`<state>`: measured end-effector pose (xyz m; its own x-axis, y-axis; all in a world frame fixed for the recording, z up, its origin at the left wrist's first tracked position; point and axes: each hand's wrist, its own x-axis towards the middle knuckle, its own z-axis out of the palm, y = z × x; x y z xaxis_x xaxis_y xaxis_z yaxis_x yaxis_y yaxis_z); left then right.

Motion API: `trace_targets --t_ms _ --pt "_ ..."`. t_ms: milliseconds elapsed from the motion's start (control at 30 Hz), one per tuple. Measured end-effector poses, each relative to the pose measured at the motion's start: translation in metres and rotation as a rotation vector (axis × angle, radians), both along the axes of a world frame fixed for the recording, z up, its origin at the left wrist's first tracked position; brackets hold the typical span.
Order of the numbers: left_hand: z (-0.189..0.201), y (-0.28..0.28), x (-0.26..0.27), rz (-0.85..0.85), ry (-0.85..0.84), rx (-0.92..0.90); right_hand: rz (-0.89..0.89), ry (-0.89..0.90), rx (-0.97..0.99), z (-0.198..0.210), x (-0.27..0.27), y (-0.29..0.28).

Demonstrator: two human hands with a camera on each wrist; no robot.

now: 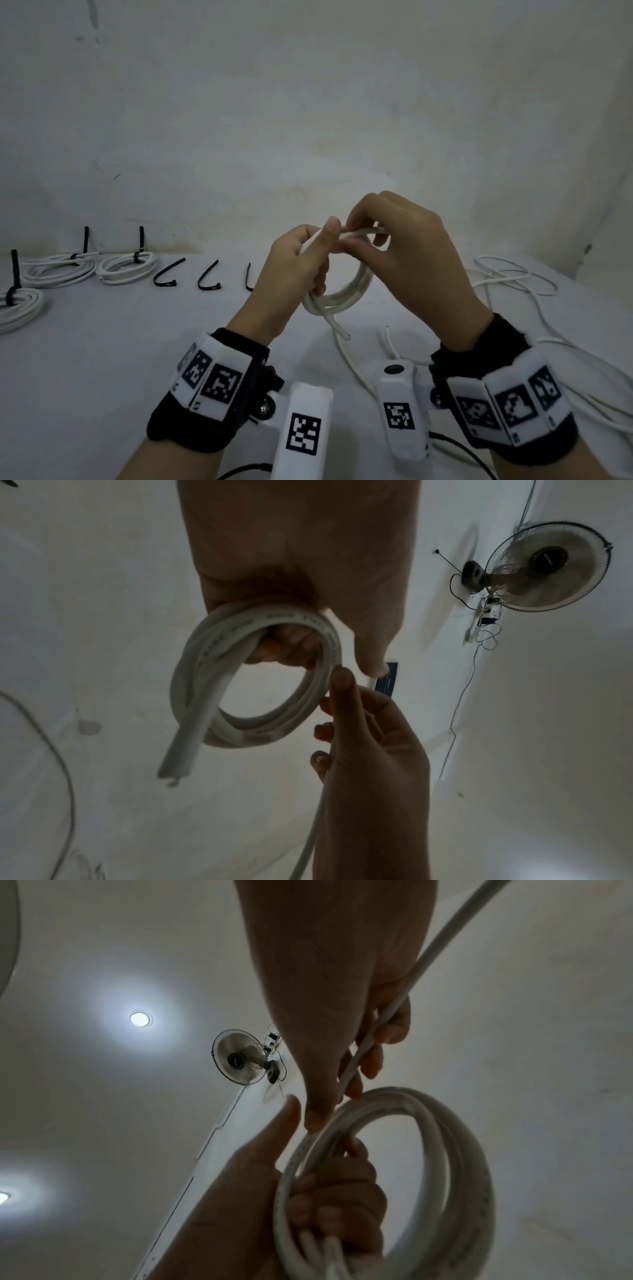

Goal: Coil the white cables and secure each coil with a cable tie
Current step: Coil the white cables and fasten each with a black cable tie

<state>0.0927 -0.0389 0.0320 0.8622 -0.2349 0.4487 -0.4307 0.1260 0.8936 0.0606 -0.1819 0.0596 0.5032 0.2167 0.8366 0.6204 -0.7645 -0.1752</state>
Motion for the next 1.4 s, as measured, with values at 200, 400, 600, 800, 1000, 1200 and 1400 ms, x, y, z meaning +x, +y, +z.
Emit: trace_targets --t_ms 200,400,600,800,1000,1200,1400 --pt "0.003 0.008 0.002 -0.074 -0.053 0.040 -0.060 -0.094 0.020 -0.003 0.006 0.002" --pt "0.007 0.011 0.000 -0.063 0.008 -0.074 -0.130 0.061 -0.136 -0.006 0.007 -0.012" --pt "0.007 0.010 -0.001 -0.103 0.016 -0.095 -0.017 0.169 -0.007 -0.008 0.013 -0.007" --pt "0.010 0.018 0.000 0.149 -0.222 0.067 0.080 0.227 -0.027 -0.005 0.013 -0.009" --pt "0.007 0.018 0.003 0.311 -0.433 0.232 0.148 0.212 -0.005 -0.007 0.015 -0.010" --pt "0.005 0.012 0.001 0.265 -0.340 0.122 0.307 0.269 0.335 -0.016 0.022 0.003" --pt "0.005 0.000 -0.002 -0.007 0.019 -0.196 0.527 0.403 0.658 -0.019 0.025 0.007"
